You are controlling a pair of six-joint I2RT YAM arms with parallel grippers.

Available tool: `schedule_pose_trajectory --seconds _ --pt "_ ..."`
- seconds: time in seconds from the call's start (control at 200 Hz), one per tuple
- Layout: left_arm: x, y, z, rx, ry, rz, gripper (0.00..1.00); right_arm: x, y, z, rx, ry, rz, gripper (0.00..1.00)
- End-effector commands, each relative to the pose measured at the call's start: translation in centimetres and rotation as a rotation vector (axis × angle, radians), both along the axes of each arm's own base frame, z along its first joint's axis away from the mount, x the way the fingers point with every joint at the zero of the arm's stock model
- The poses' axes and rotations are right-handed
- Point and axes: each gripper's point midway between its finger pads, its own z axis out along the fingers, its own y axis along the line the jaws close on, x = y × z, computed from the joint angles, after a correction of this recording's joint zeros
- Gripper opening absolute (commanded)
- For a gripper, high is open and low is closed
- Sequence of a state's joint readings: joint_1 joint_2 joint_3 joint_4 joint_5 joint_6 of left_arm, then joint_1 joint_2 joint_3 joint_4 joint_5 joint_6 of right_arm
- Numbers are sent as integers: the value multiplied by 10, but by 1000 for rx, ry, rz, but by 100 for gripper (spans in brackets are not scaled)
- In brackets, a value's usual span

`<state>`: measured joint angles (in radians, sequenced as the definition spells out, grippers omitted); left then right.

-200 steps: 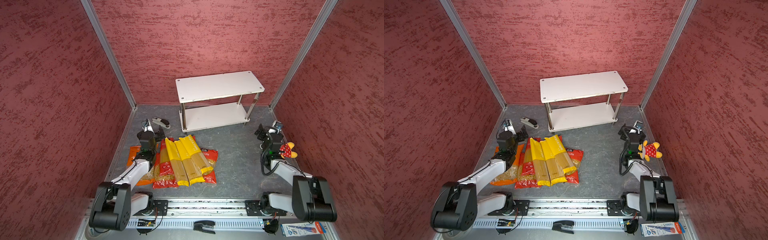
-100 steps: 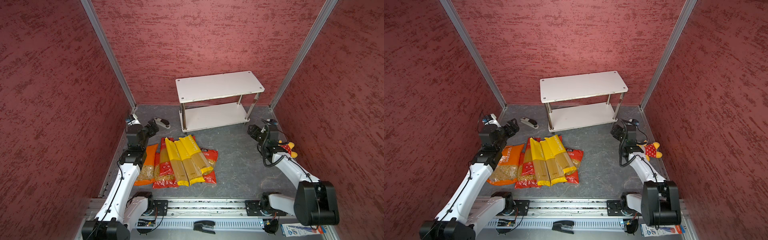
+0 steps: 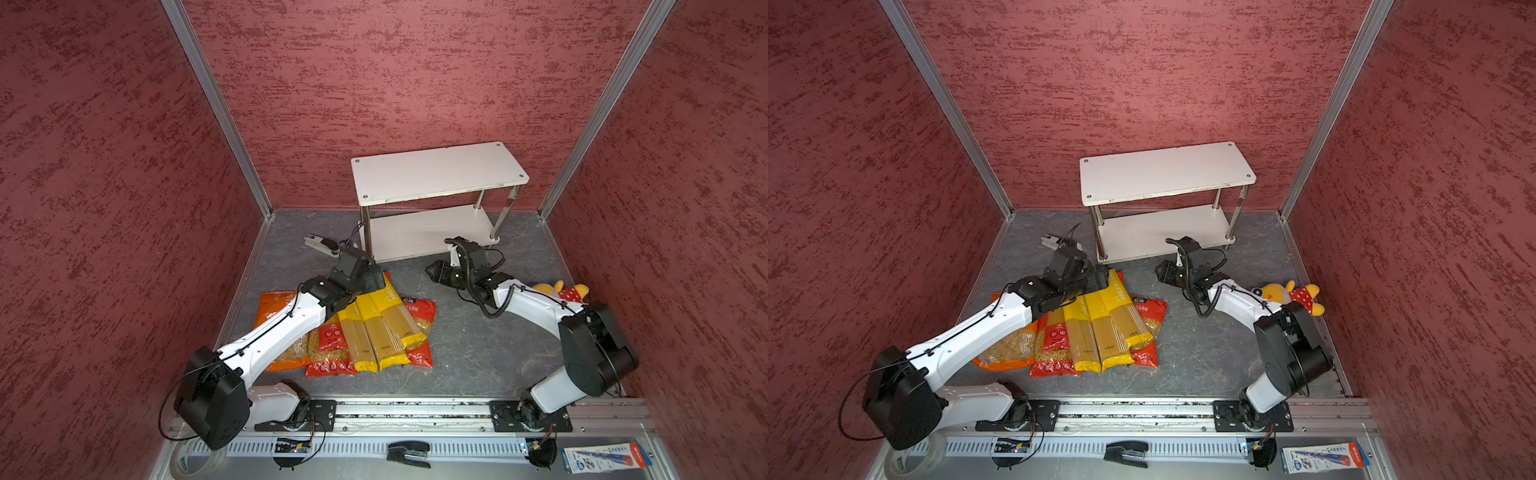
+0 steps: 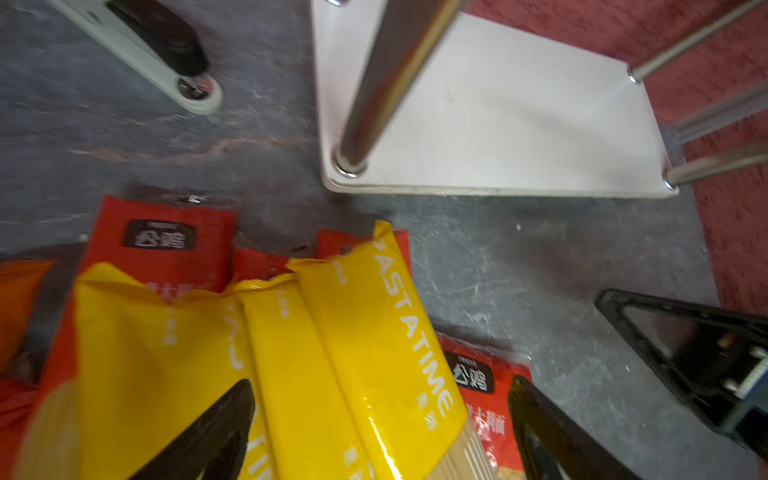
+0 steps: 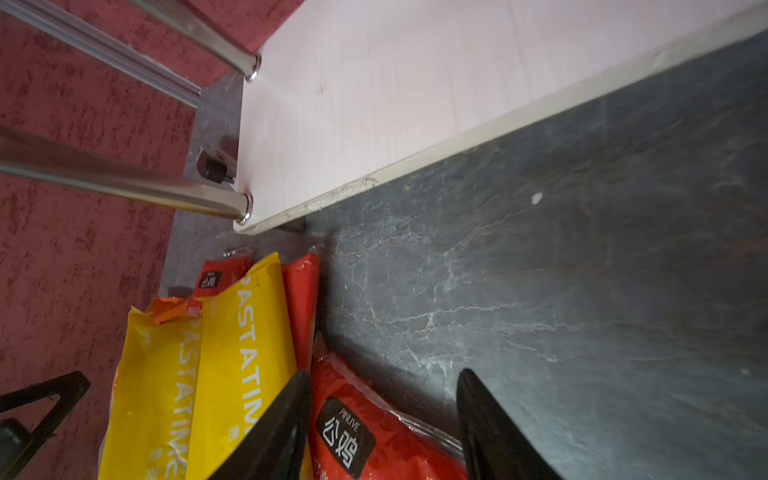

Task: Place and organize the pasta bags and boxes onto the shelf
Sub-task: 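Reach both grippers toward the yellow PASTATIME spaghetti pack on the pile, then close the right gripper on the yellow spaghetti pack while the left gripper hovers beside it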

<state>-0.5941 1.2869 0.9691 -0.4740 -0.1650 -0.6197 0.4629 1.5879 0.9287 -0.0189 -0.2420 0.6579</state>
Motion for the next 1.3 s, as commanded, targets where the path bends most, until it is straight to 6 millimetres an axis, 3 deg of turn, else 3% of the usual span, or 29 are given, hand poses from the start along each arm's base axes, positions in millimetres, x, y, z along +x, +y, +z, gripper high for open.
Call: schedule_pose_trajectory --seconds 0.0,0.15,0.306,0.386,0.526,0.651,0.787,0.922,1.192,1.293 --pt "-3 -16 7 -86 13 -52 95 3 19 14 97 6 36 51" --pt "-9 -8 -9 -160 138 -25 86 1 28 12 109 31 63 44" --pt "-18 0 -16 -167 189 -15 83 -9 34 12 109 51 110 31" --pt "-22 -1 -22 -199 212 5 81 -15 42 10 119 67 153 30" --pt "-24 -11 -31 -276 234 25 75 -24 67 -3 136 120 248 30" --pt "-33 -15 -44 -264 279 28 72 -35 86 -3 169 140 317 33" --pt "-38 -17 -59 -284 305 29 67 -47 94 -7 200 170 383 40" --pt "-31 -25 -70 -304 327 21 60 -56 100 -14 223 201 446 49" --pt "-29 -23 -85 -301 339 18 51 -66 122 -25 287 241 518 49" --pt "-30 -17 -90 -309 343 26 35 -75 133 -21 321 256 553 47"
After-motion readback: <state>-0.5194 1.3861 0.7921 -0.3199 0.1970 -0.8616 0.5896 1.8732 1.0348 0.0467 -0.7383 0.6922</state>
